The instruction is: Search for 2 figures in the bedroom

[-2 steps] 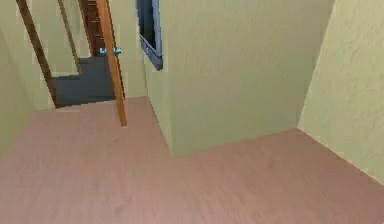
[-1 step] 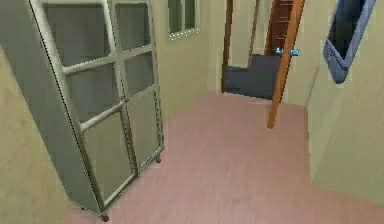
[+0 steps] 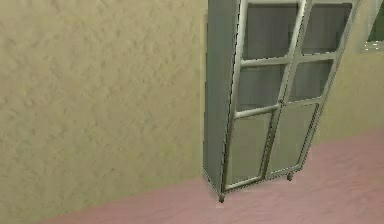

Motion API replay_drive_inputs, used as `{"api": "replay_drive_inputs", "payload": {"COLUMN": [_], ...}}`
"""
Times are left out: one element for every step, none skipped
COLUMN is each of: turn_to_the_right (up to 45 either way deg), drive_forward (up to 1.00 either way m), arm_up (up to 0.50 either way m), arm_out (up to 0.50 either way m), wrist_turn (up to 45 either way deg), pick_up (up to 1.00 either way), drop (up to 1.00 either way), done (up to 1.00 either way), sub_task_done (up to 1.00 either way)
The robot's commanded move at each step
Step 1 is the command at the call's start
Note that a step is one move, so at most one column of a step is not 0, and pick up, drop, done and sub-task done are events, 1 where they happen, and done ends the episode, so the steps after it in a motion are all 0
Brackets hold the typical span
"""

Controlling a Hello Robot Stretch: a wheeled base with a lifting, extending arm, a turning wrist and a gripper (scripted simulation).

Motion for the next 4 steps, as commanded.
{"api": "replay_drive_inputs", "payload": {"turn_to_the_right": [-6.0,0.0,-39.0,0.0], "drive_forward": [0.0,0.45,0.0,0.25], "arm_up": [0.0,0.0,0.0,0.0], "arm_out": [0.0,0.0,0.0,0.0], "wrist_turn": [0.0,0.0,0.0,0.0], "pick_up": [0.0,0.0,0.0,0.0], "drop": [0.0,0.0,0.0,0.0], "done": [0.0,0.0,0.0,0.0], "sub_task_done": [0.0,0.0,0.0,0.0]}}
